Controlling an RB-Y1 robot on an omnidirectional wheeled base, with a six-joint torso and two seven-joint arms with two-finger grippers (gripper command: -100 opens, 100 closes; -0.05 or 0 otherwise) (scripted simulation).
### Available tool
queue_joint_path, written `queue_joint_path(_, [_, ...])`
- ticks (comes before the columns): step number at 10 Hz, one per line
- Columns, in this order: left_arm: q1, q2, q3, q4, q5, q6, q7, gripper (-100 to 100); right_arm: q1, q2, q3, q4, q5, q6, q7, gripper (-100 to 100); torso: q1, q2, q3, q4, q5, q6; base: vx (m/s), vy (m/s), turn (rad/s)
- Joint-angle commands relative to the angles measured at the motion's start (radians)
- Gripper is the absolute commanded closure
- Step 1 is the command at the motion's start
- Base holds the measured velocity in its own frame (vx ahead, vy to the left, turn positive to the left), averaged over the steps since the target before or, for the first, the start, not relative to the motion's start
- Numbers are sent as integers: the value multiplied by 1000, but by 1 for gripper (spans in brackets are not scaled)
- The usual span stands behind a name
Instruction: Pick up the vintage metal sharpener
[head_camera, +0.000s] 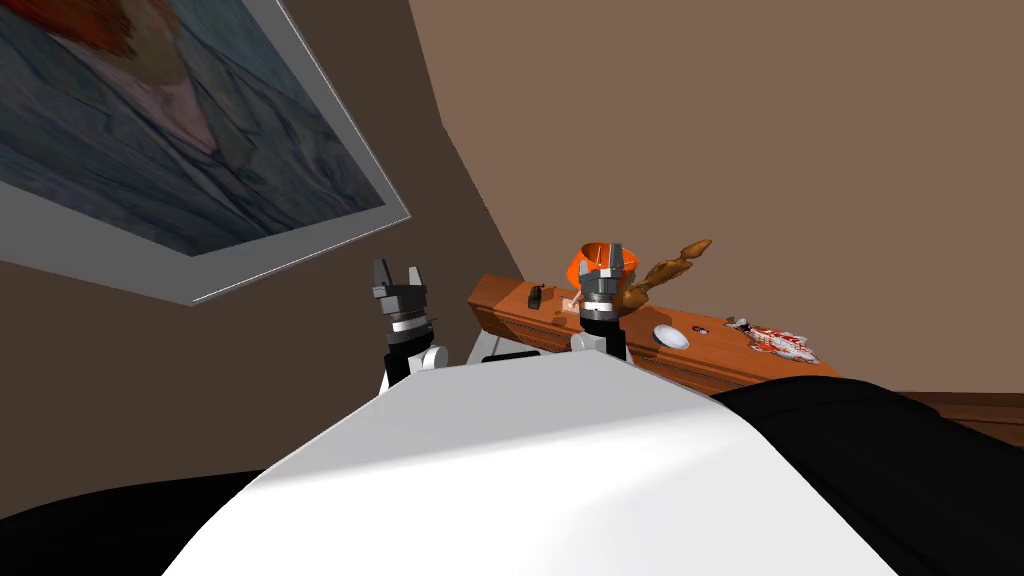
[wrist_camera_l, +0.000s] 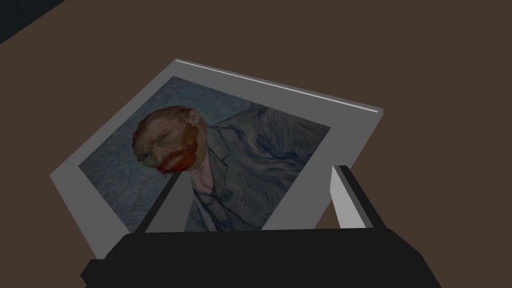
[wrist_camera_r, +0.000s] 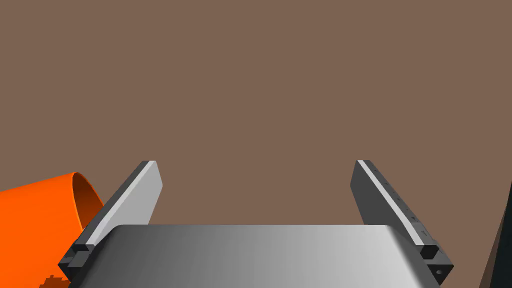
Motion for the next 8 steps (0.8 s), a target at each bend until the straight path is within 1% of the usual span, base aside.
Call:
queue_joint_path(1, [0,0,0,0,0,0,0,0,-13,-30,2,18,28,9,1,-100,0,0,0,0,0,0,-15,-22,92])
queue_joint_path(3, [0,0,0,0,0,0,0,0,-30,-64,6,50,69,22,4,-100,-3,2,1,0,-1,0,-36,-49,101])
queue_joint_path(5, [0,0,0,0,0,0,0,0,-52,-103,14,98,125,45,10,-100,-4,3,2,1,-1,0,-46,-63,124])
queue_joint_path(6, [0,0,0,0,0,0,0,0,-52,-103,14,98,125,45,10,-100,-5,3,2,1,-1,0,-23,-45,39])
queue_joint_path(8, [0,0,0,0,0,0,0,0,-80,-142,24,164,193,81,19,-100,-3,1,1,0,-1,0,-26,-43,128])
